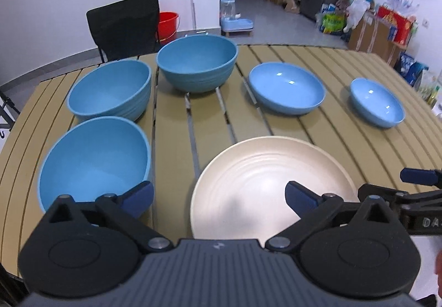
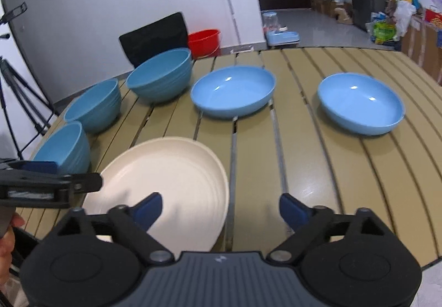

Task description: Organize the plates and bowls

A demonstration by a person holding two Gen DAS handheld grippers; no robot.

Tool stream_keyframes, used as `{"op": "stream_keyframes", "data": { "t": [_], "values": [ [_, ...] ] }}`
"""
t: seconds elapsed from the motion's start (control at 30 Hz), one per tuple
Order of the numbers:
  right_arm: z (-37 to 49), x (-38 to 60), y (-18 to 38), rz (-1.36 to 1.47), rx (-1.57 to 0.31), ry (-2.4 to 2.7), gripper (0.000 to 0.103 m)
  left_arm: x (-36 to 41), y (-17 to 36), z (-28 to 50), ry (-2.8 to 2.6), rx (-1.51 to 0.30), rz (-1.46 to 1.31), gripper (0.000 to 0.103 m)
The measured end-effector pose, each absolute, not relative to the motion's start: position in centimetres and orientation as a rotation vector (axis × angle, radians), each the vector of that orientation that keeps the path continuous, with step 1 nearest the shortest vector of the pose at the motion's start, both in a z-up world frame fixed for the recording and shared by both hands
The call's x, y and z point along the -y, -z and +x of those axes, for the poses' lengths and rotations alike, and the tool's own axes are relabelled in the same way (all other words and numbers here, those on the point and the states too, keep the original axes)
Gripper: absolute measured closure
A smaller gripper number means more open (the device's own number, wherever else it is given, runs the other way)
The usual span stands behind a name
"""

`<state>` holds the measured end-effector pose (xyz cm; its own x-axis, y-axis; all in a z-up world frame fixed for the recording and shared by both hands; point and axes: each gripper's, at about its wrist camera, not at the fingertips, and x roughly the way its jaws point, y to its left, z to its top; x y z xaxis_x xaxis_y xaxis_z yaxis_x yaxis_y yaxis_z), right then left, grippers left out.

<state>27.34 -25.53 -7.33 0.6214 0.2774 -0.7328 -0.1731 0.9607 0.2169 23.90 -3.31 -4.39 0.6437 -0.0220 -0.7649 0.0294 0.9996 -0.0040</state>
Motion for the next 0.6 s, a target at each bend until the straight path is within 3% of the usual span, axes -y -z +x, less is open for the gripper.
{"op": "stream_keyframes", "data": {
  "t": [0.6],
  "values": [
    [26.8, 29.0, 6.5, 0.167, -0.883, -0.145, 0.0, 4.5, 3.8, 23.9, 0.05, -0.869, -0.002, 0.0]
  ]
}}
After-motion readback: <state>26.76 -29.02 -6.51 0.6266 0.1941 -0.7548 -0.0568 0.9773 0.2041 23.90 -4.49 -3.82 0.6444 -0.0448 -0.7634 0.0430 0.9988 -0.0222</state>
